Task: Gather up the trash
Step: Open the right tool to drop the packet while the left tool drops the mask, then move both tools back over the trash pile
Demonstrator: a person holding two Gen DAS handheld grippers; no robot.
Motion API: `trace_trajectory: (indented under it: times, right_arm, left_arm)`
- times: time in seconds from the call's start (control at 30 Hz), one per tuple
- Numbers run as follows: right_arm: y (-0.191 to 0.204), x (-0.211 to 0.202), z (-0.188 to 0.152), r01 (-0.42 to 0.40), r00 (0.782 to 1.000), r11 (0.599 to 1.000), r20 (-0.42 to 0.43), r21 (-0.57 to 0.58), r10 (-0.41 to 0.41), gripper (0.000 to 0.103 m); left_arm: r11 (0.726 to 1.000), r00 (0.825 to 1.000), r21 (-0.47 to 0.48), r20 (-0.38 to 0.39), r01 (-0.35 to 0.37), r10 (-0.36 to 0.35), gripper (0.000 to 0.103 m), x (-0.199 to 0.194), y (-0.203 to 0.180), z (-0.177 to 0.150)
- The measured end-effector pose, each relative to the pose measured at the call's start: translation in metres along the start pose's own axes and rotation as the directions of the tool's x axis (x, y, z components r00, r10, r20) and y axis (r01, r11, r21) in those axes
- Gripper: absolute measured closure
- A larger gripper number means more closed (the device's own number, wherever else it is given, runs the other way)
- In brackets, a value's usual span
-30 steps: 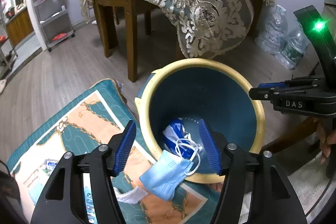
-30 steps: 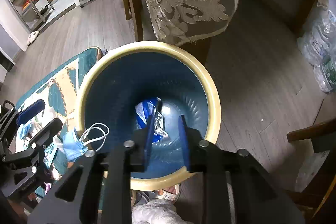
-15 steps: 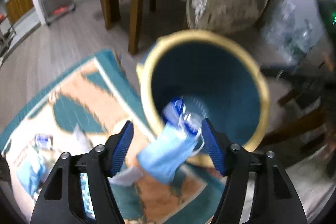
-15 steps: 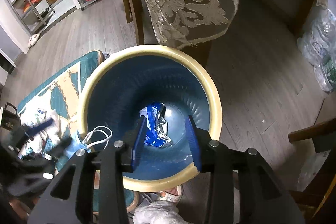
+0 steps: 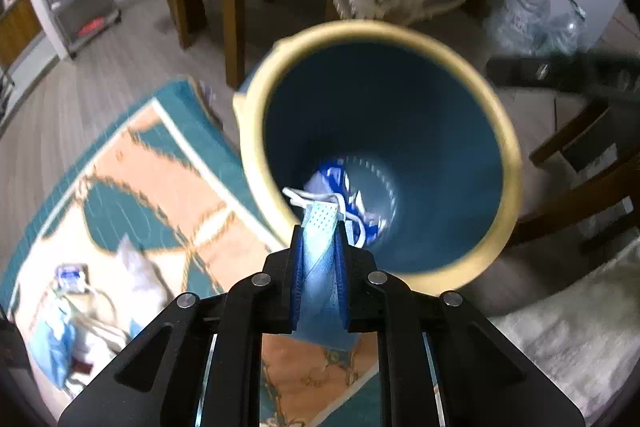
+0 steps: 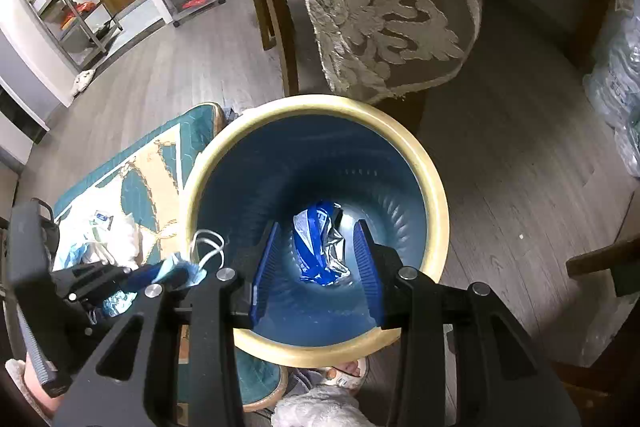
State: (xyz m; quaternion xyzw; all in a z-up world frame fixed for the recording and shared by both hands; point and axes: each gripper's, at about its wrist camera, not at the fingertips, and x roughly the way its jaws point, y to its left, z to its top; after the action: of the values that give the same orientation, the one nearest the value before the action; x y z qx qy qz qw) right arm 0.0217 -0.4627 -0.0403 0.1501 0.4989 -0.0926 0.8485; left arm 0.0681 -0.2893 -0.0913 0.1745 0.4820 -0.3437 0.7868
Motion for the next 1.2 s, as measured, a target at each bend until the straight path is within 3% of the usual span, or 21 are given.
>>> trace_trajectory:
  times: [0.13,0.17,0.27,0.3,0.5,0.73,0.83,0.93,1.07,1.2]
  right_arm:
    - [-0.001,-0.001,0.001,0.0,1.0,1.0,0.005,0.008,0.0,0.065]
    - [-0.002,-0.001,0.001,-0.001,1.0,1.0,0.005,0.014,0.001,0.065]
    - [-0.006,-0.001,0.001,-0.002,1.0,1.0,0.004,0.031,0.002,0.065]
    - [-0.007,-0.001,0.001,-0.003,1.0,0.999,0.004,0.036,0.003,0.065]
    - [0.002,-0.005,0.002,-0.01,1.0,1.0,0.011,0.022,0.01,0.065]
    - [0.047,-0.023,-0.01,-0.019,0.998,0.998,0.066,-0.057,0.023,0.029]
    - [0.072,-0.041,-0.017,-0.018,0.988,0.996,0.154,-0.087,0.031,0.012]
    - [0.1,-0.055,-0.025,-0.019,0.973,0.994,0.225,-0.104,0.042,0.006]
    - [0.138,-0.063,-0.047,-0.031,0.958,0.991,0.28,-0.132,0.068,0.006]
    - [0.17,-0.051,-0.073,-0.135,0.967,0.984,0.2,-0.119,0.157,0.006]
  left_arm:
    - [0.999,0.992,-0.039,0.122,0.036,-0.031,0.085,-0.02,0.002,0.012]
    - [0.998,0.988,-0.05,0.15,0.045,-0.037,0.077,-0.023,0.003,0.013]
    - [0.992,0.976,-0.099,0.213,0.079,-0.056,0.035,-0.03,0.011,0.016]
    - [0.99,0.974,-0.111,0.221,0.086,-0.06,0.032,-0.03,0.013,0.017]
    - [0.991,0.977,-0.126,0.214,0.055,-0.027,0.032,-0.041,0.022,0.016]
    - [0.993,0.971,-0.094,0.222,-0.064,0.084,0.026,-0.088,0.039,-0.015]
    - [0.986,0.952,-0.116,0.265,-0.123,0.15,0.019,-0.124,0.057,-0.037]
    - [0.965,0.934,-0.211,0.287,-0.156,0.213,0.017,-0.159,0.084,-0.065]
    - [0.916,0.905,-0.346,0.289,-0.204,0.311,0.014,-0.198,0.117,-0.111]
    - [0.863,0.882,-0.428,0.249,-0.27,0.399,0.014,-0.222,0.137,-0.154]
